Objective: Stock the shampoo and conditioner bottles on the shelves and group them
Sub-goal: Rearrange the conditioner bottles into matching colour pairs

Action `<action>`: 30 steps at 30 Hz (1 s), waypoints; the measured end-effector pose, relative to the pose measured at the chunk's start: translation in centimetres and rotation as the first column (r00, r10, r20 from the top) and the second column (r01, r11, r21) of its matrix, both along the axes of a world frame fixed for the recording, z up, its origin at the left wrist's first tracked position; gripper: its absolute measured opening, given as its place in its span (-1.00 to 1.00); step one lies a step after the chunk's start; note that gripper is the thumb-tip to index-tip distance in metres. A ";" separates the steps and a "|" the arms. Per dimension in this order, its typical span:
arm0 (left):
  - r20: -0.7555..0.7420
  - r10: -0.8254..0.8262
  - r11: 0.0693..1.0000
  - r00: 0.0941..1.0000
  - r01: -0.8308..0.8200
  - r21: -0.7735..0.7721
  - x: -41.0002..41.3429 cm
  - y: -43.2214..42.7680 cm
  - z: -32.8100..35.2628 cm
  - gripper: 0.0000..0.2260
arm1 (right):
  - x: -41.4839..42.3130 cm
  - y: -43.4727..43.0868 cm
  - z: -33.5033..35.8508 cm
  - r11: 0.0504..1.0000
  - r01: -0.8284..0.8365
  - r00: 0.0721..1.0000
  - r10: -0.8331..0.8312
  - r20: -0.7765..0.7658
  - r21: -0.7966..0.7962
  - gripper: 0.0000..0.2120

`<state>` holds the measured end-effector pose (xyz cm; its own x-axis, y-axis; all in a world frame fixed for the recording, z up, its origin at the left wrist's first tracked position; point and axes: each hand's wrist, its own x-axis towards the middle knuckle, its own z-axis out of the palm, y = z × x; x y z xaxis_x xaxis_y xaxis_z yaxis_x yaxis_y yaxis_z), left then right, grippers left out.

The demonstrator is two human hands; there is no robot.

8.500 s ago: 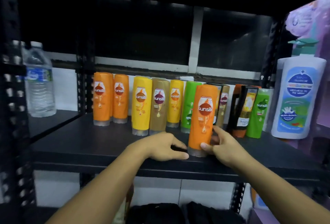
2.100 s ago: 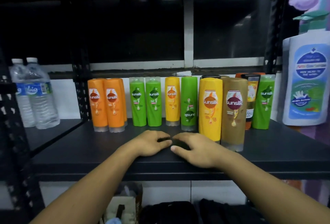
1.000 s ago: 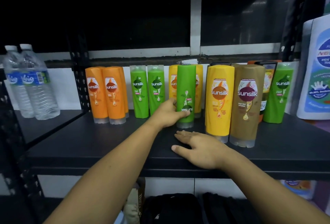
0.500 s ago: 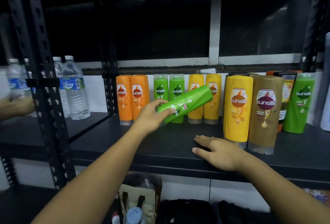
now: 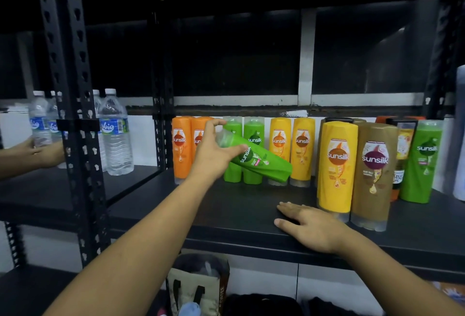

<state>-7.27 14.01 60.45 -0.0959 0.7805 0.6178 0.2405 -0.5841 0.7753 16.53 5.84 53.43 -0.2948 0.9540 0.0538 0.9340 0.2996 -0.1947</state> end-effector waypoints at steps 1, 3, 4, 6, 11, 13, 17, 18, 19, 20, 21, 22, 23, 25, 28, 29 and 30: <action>0.021 -0.006 1.000 1.000 0.006 0.019 0.1 0.2 0.2 -0.38 | 0.0 0.0 0.0 1.000 0.000 1.000 0.000 -0.001 0.003 -0.42; 0.048 -0.020 0.998 0.999 0.018 0.055 0.3 0.5 0.6 -0.36 | 0.0 0.1 0.0 1.000 0.001 1.000 -0.001 0.001 0.005 -0.42; 0.052 -0.019 0.998 0.998 0.015 0.064 0.4 0.6 0.9 -0.34 | 0.1 0.1 -0.1 1.000 0.001 1.000 -0.001 0.003 0.007 -0.42; 0.042 -0.018 0.997 0.999 0.015 0.072 0.5 0.7 1.3 -0.31 | 0.1 0.2 -0.1 1.000 -0.001 1.000 0.001 0.003 0.010 -0.42; 0.009 -0.047 0.998 0.999 0.046 0.051 1.2 0.8 2.0 -0.20 | 0.2 0.3 -0.2 1.000 -0.005 1.000 0.005 -0.008 0.020 -0.41; 0.001 -0.065 0.996 0.998 0.064 0.062 1.4 0.9 2.2 -0.16 | 0.2 0.4 -0.3 1.000 -0.006 1.000 0.007 -0.009 0.021 -0.41; -0.075 -0.037 0.997 0.997 0.041 0.059 2.1 1.1 2.3 -0.13 | 0.3 0.5 -0.4 1.000 -0.009 1.000 0.009 -0.012 0.021 -0.41; -0.095 -0.016 0.998 0.995 0.023 0.064 2.3 1.1 2.3 -0.13 | 0.3 0.5 -0.4 1.000 -0.008 1.000 0.009 -0.010 0.021 -0.41; -0.106 -0.002 0.998 0.994 0.009 0.070 2.5 1.3 2.2 -0.13 | 0.3 0.5 -0.4 1.000 -0.008 1.000 0.008 -0.009 0.022 -0.41; -0.109 0.006 0.998 0.994 0.001 0.070 2.7 1.3 2.1 -0.13 | 0.3 0.5 -0.4 1.000 -0.007 1.000 0.007 -0.009 0.024 -0.41; -0.101 0.004 0.998 0.995 0.003 0.062 3.0 1.6 1.8 -0.13 | 0.3 0.5 -0.3 1.000 -0.006 1.000 0.006 -0.010 0.025 -0.41; -0.090 -0.003 0.999 0.996 0.007 0.048 3.2 1.8 1.6 -0.15 | 0.3 0.5 -0.3 1.000 -0.005 1.000 0.006 -0.009 0.027 -0.41; -0.078 -0.010 0.999 0.997 0.013 0.034 3.4 2.1 1.2 -0.18 | 0.3 0.6 -0.3 1.000 -0.005 1.000 0.005 -0.006 0.029 -0.41; -0.073 -0.017 1.000 0.997 0.018 0.015 3.9 2.5 0.5 -0.24 | 0.3 0.7 -0.4 1.000 -0.005 1.000 0.005 -0.002 0.031 -0.41; -0.071 -0.048 0.999 0.996 0.048 0.000 4.4 2.4 -0.3 -0.25 | 0.4 0.8 -0.5 1.000 -0.008 1.000 0.008 -0.006 0.028 -0.41; -0.070 -0.060 0.998 0.996 0.059 -0.016 4.5 2.4 -0.5 -0.24 | 0.4 0.9 -0.5 1.000 -0.008 1.000 0.008 -0.007 0.027 -0.41; -0.072 -0.068 0.997 0.995 0.066 -0.034 4.6 2.5 -0.7 -0.22 | 0.5 1.0 -0.6 1.000 -0.006 1.000 0.007 -0.007 0.028 -0.40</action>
<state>-2.68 16.51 59.79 0.0020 0.8029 0.5961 0.2584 -0.5762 0.7754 16.99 6.79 52.84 -0.3006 0.9502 0.0825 0.9306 0.3111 -0.1931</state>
